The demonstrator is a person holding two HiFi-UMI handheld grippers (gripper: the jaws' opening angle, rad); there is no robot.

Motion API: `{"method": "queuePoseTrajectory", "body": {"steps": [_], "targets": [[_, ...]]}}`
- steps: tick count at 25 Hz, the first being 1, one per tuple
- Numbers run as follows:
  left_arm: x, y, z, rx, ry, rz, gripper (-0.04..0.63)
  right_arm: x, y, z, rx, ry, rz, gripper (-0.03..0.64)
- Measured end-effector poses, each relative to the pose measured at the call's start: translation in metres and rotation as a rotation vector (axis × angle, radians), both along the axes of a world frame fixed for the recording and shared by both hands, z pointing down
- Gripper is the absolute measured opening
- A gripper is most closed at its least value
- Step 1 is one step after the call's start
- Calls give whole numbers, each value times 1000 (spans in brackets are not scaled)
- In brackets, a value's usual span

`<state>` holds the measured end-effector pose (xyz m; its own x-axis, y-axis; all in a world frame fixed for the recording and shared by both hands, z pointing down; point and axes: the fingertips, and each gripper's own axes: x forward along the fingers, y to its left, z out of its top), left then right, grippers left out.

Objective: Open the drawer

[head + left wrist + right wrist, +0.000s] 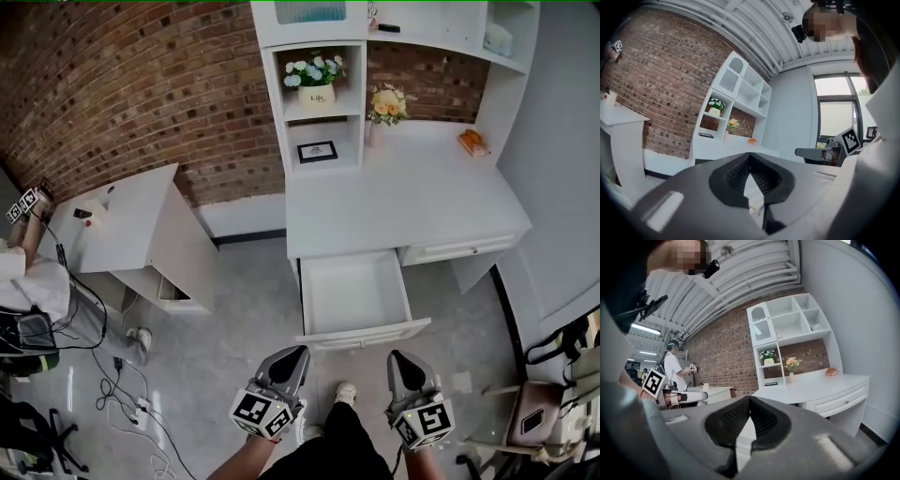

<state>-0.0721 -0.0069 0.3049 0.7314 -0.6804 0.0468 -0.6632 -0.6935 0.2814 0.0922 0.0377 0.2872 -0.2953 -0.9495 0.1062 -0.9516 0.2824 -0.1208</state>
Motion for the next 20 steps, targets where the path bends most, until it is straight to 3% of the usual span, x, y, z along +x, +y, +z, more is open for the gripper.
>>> {"method": "queuePoseTrajectory", "body": {"steps": [10,20], "targets": [[-9,10,-23,-7,25,0,2,-13,0,-37,37,-13,-24,2],[-17,7,-59,40,30,0,2,-24,0,-60,50,-21,-34,3]]}}
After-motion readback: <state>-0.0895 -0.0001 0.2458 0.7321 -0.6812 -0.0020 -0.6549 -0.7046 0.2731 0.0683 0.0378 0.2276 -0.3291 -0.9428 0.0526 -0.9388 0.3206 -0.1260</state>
